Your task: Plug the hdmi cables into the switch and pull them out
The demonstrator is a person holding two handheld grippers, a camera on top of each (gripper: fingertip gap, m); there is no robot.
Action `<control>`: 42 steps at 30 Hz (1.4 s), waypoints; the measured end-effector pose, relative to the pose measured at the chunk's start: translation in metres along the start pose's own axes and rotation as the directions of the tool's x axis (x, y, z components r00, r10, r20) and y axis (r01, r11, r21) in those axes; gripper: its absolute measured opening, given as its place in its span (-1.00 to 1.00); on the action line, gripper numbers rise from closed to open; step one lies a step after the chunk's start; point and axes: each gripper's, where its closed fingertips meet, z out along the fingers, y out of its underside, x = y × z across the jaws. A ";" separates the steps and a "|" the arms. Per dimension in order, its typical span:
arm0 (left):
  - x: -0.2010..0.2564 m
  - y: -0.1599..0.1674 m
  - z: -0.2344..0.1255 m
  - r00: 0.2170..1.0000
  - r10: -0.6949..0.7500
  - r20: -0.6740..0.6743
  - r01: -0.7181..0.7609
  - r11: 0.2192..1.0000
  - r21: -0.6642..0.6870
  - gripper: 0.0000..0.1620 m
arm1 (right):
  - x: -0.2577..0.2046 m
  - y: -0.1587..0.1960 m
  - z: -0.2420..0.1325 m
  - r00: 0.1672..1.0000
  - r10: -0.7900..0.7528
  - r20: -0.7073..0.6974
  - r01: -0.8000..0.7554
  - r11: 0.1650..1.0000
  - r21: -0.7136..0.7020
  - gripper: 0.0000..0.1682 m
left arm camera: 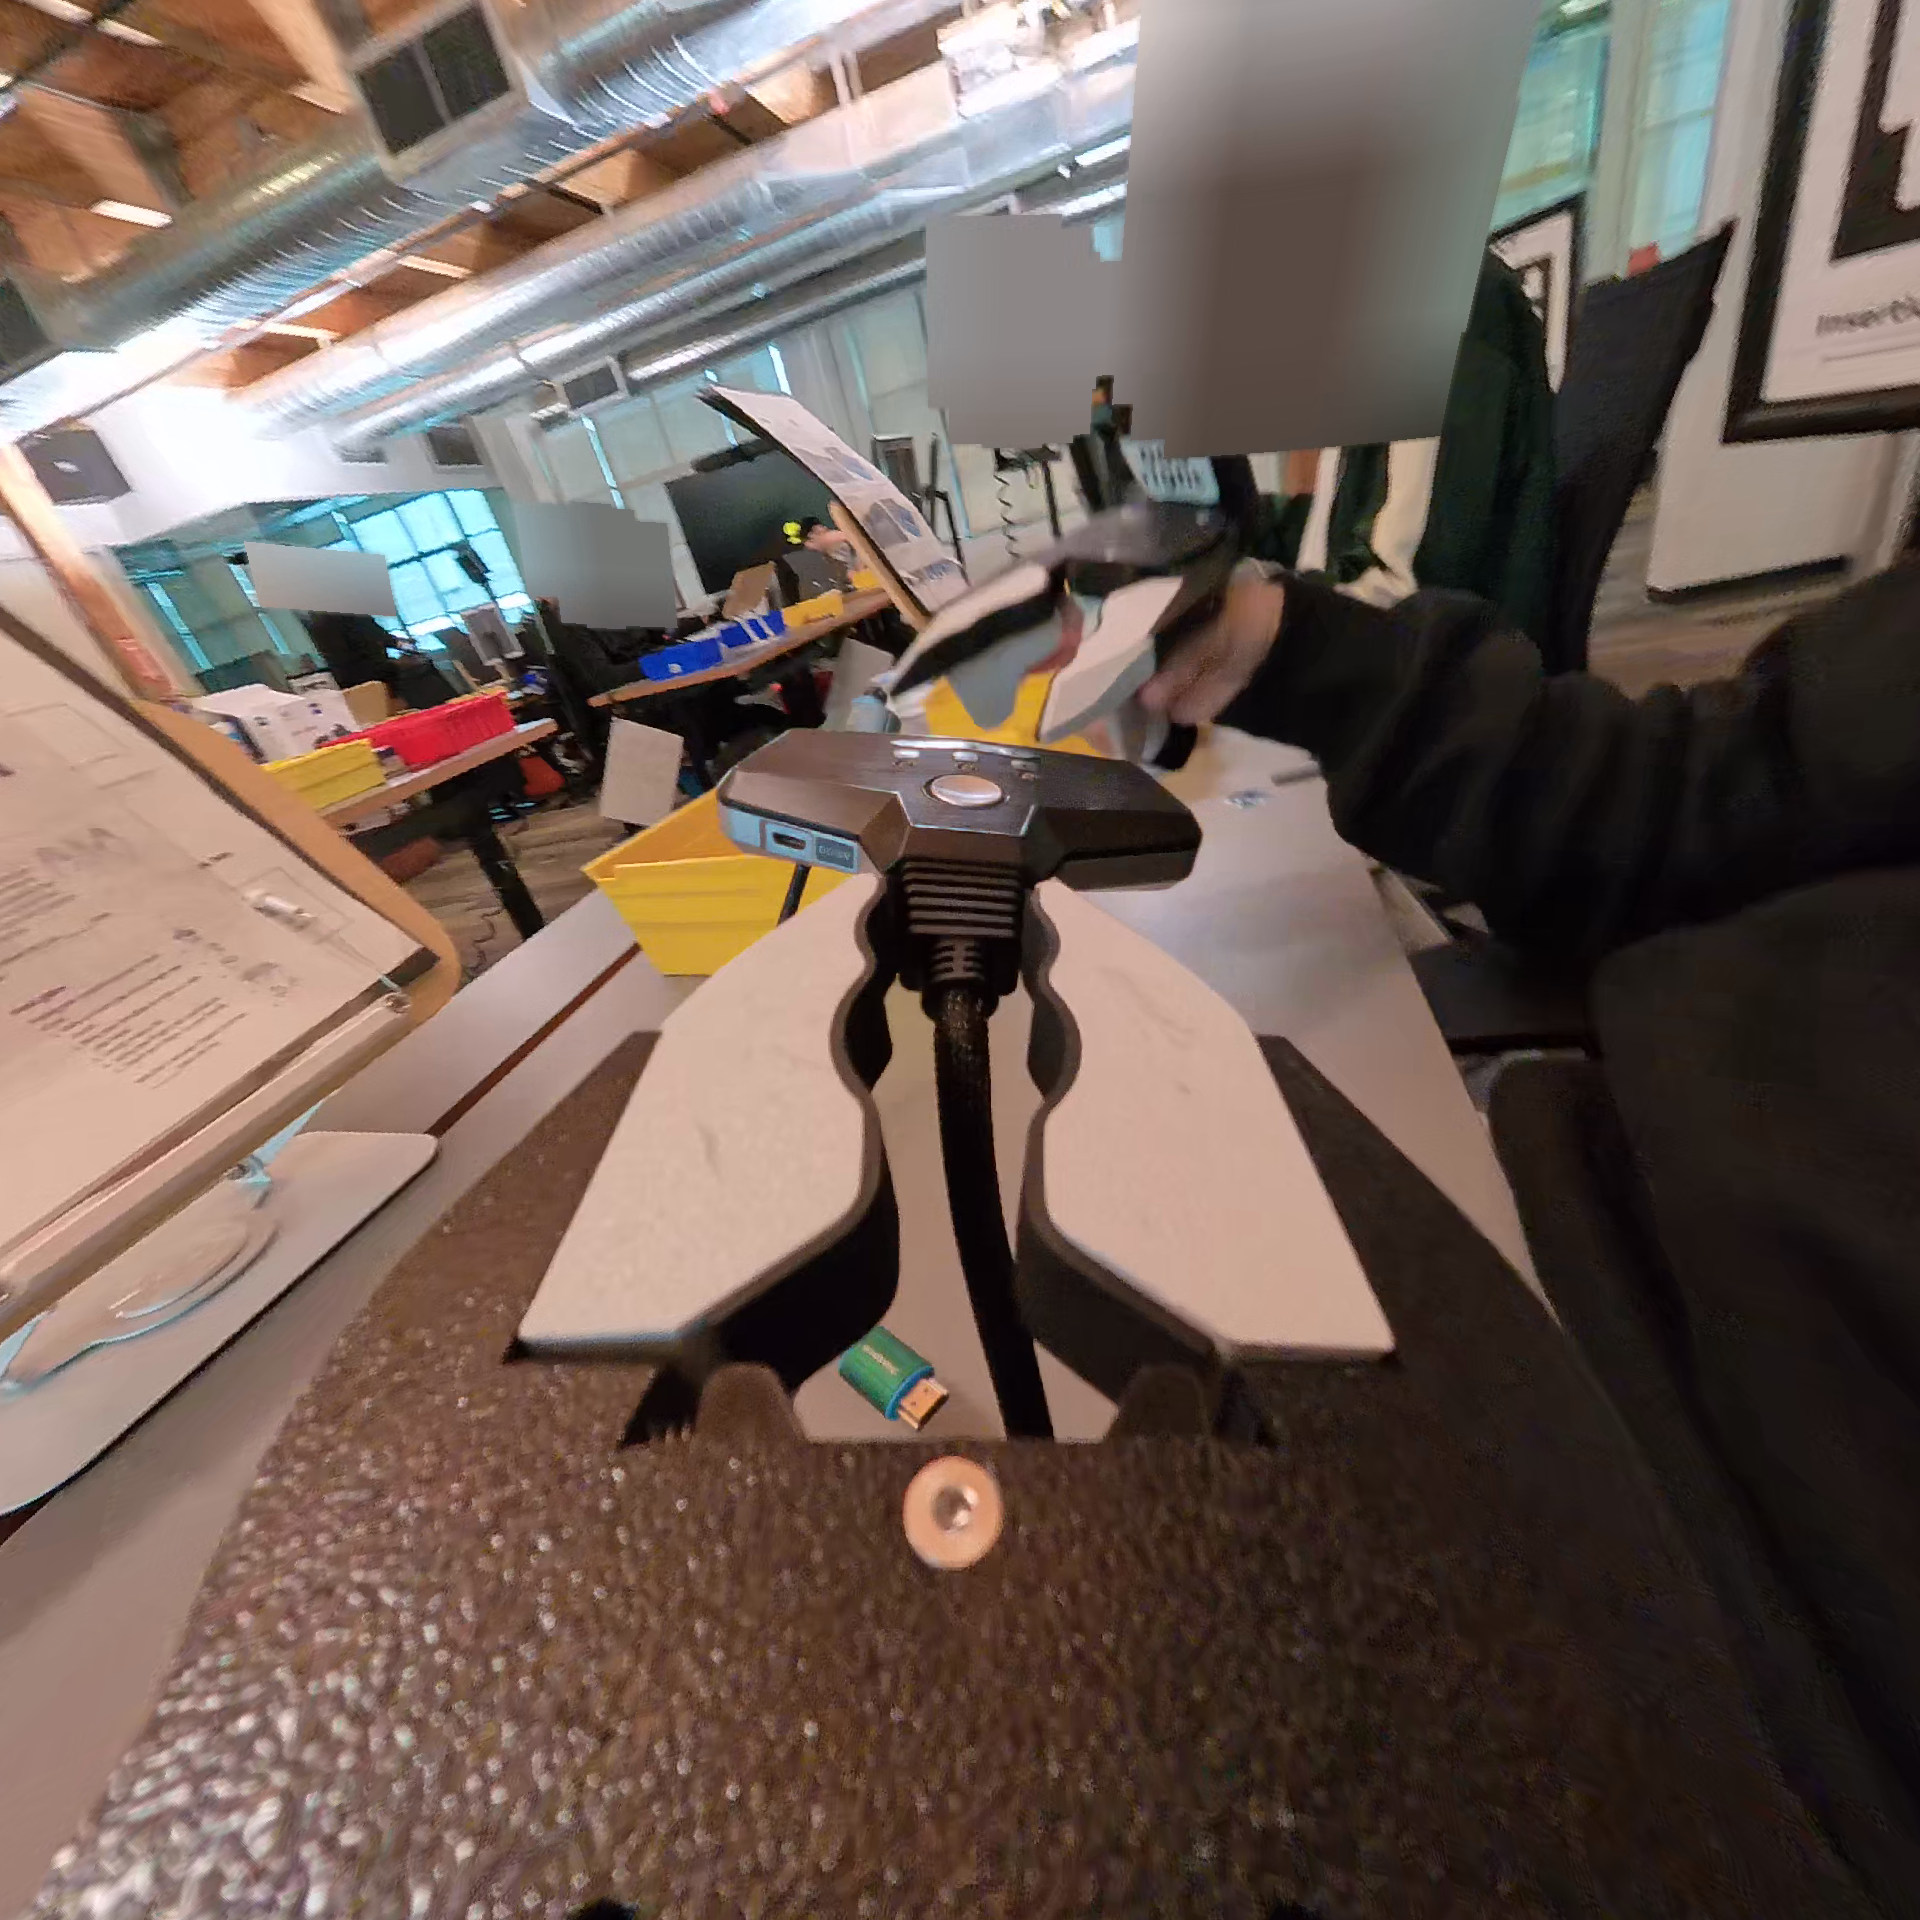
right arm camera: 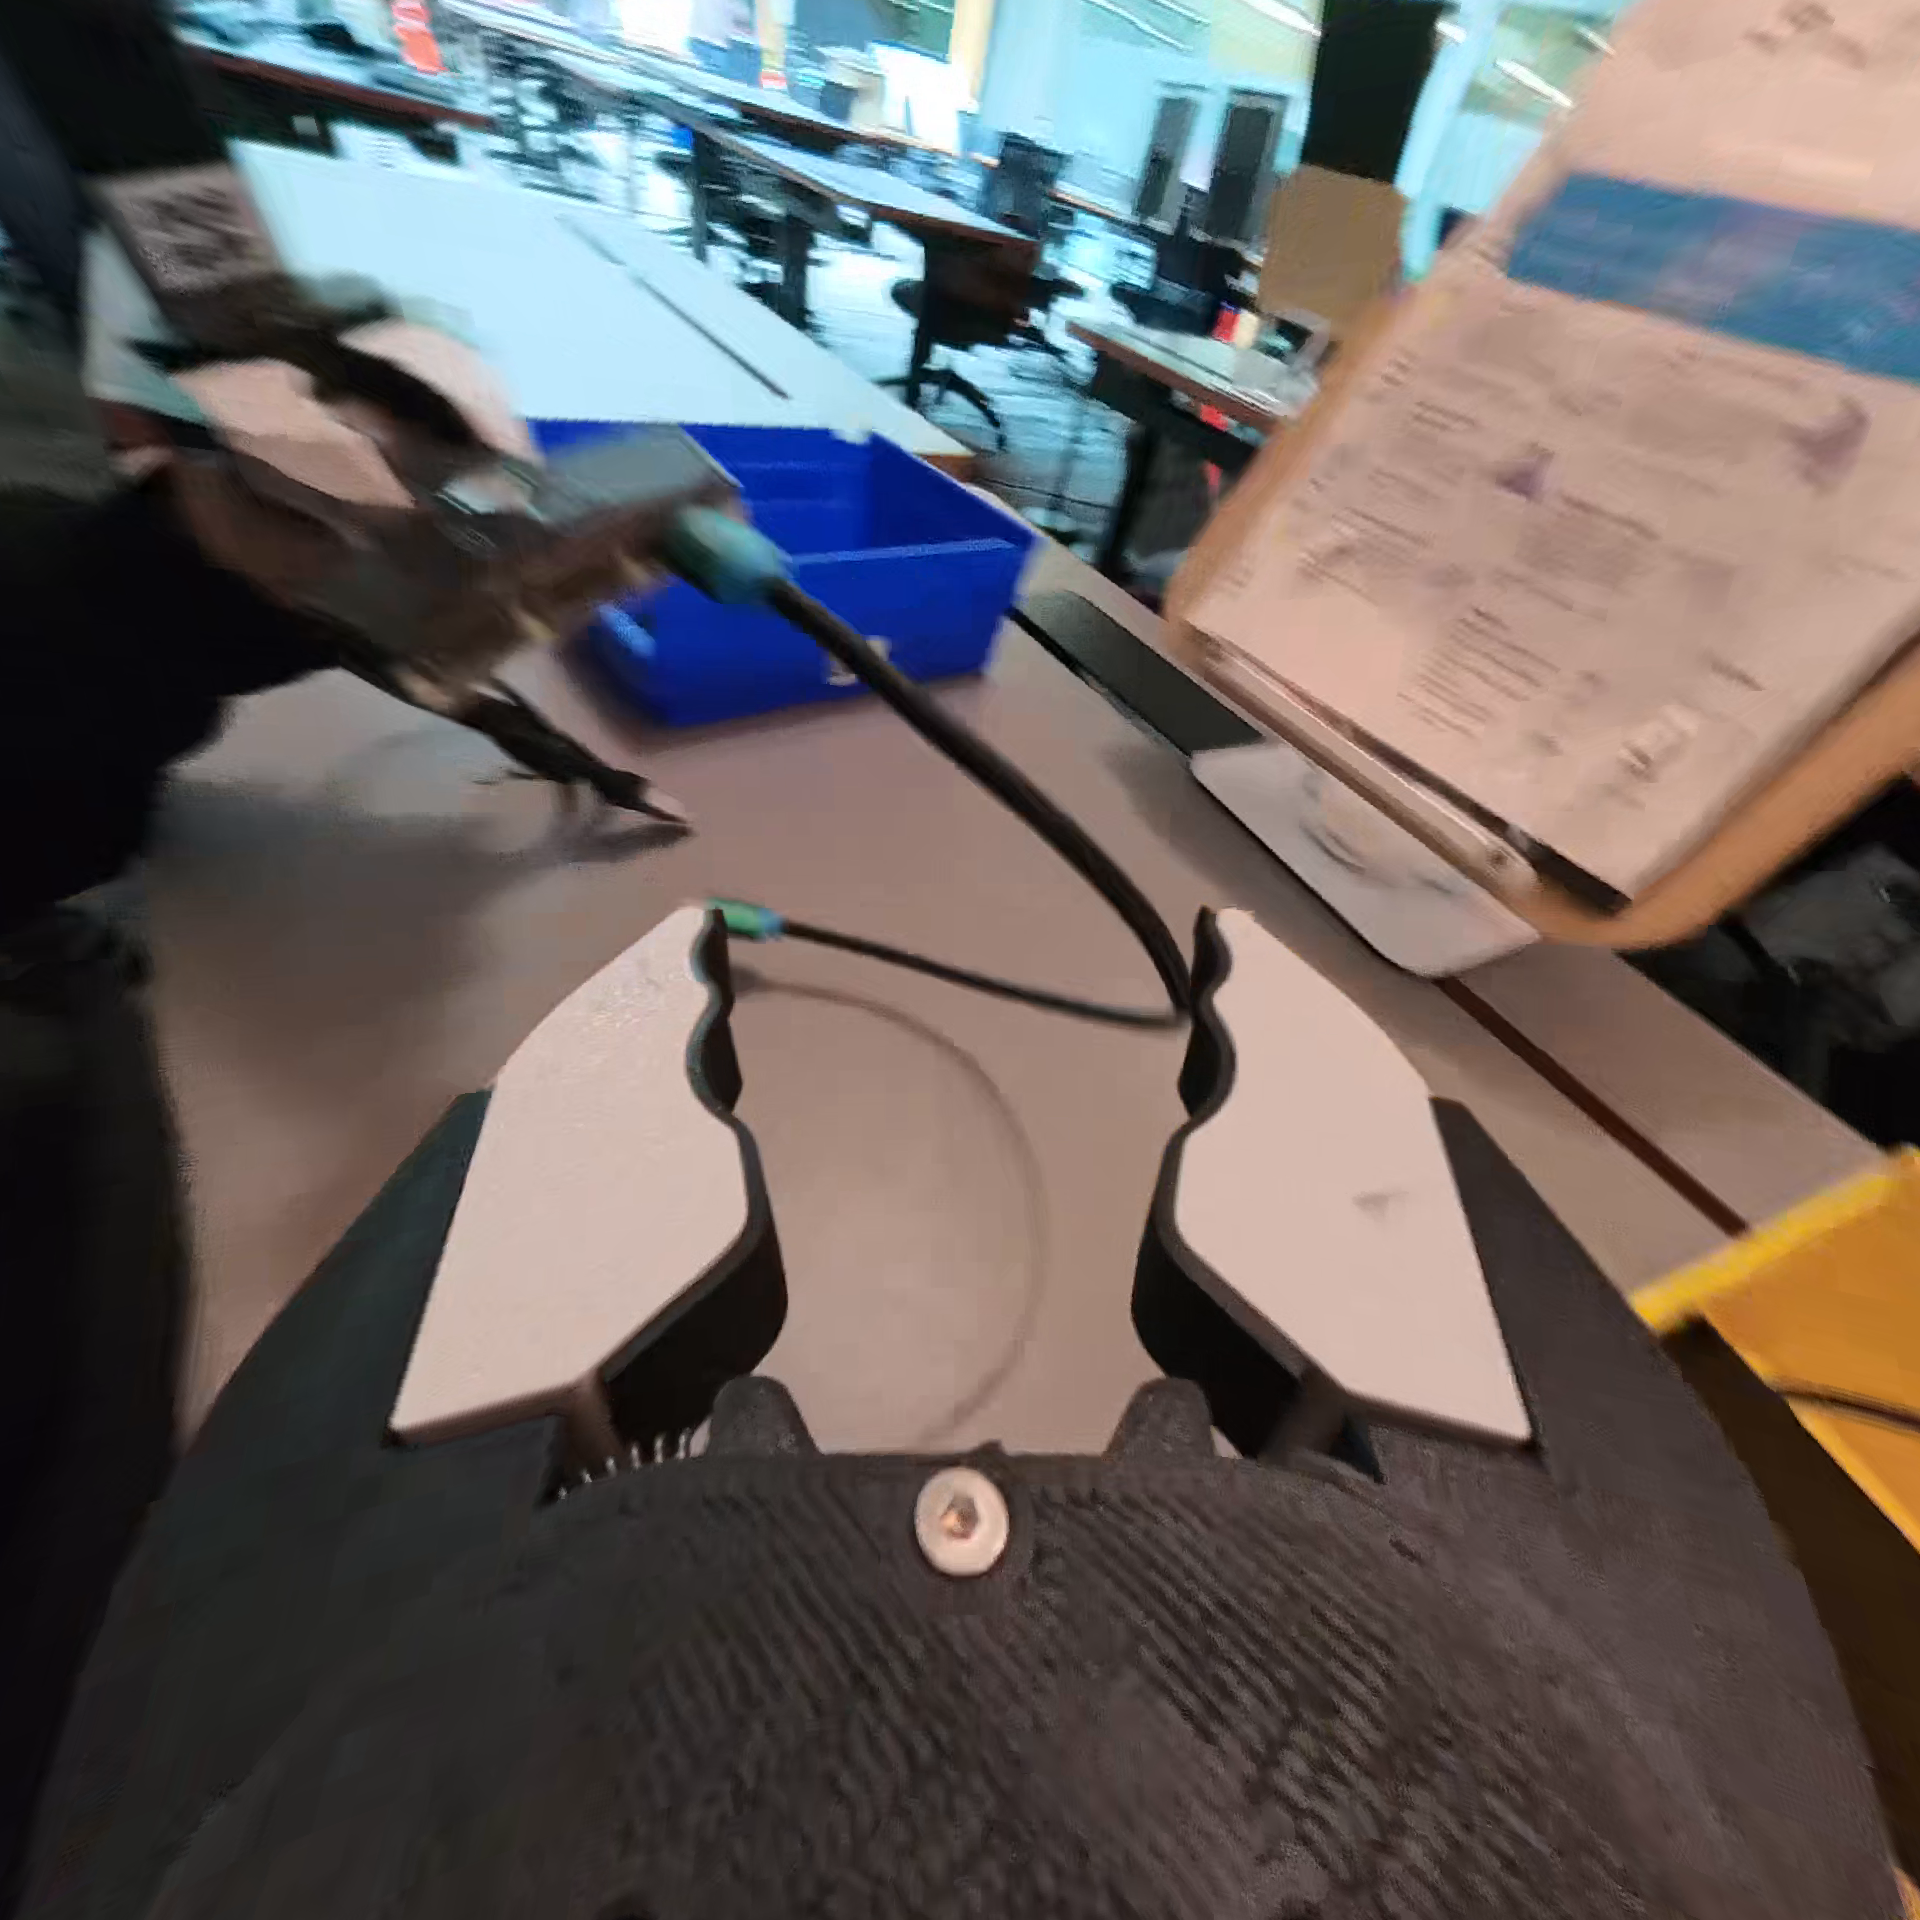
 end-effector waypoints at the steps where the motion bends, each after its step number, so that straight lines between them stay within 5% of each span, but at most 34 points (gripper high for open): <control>1: 0.005 0.004 0.002 1.000 0.007 -0.029 -0.008 1.000 -0.018 -0.73 | -0.019 -0.010 0.005 0.998 -0.031 0.046 0.030 0.999 0.016 -0.04; 3: 0.014 0.010 0.005 0.996 0.014 -0.086 -0.019 0.999 -0.049 -0.73 | -0.053 -0.024 0.016 0.986 -0.100 0.132 0.090 0.993 0.078 -0.18; 7: 0.027 0.011 0.006 0.984 -0.002 -0.180 -0.007 0.999 -0.051 -0.73 | -0.074 -0.024 0.032 0.960 -0.214 0.182 0.208 0.977 0.048 -0.16; 11: 0.026 0.006 0.004 0.974 -0.078 -0.214 0.079 0.997 -0.005 -0.72 | -0.080 -0.037 0.023 0.957 -0.166 0.237 0.136 0.981 0.136 -0.18; 16: 0.033 -0.006 0.004 0.947 -0.166 -0.276 0.177 0.984 0.015 -0.73 | -0.061 -0.061 0.003 0.984 -0.128 0.123 0.097 0.970 0.225 -0.17; 24: 0.039 -0.009 0.005 0.946 -0.148 -0.287 0.146 0.989 -0.028 -0.73 | -0.087 -0.027 0.024 0.945 -0.163 0.284 0.142 0.986 0.093 -0.18; 26: 0.037 -0.009 0.001 0.948 -0.126 -0.292 0.125 0.992 -0.023 -0.73 | -0.079 -0.027 0.032 0.955 -0.217 0.202 0.198 0.974 0.111 -0.37; 27: 0.037 -0.010 0.000 0.946 -0.119 -0.302 0.122 0.992 -0.010 -0.73 | -0.081 -0.027 0.033 0.954 -0.214 0.212 0.193 0.974 0.118 -0.57; 31: 0.038 -0.009 -0.002 0.933 -0.104 -0.345 0.119 0.993 0.022 -0.73 | -0.096 -0.029 0.033 0.934 -0.220 0.282 0.183 0.972 0.150 -0.71; 35: 0.038 -0.007 0.002 0.927 -0.094 -0.364 0.117 0.992 0.041 -0.73 | -0.103 -0.031 0.032 0.933 -0.199 0.299 0.150 0.972 0.181 -0.58; 42: 0.036 -0.005 0.009 0.924 -0.088 -0.372 0.118 0.991 0.059 -0.73 | -0.093 -0.033 0.034 0.952 -0.060 0.301 -0.007 0.976 0.217 -0.72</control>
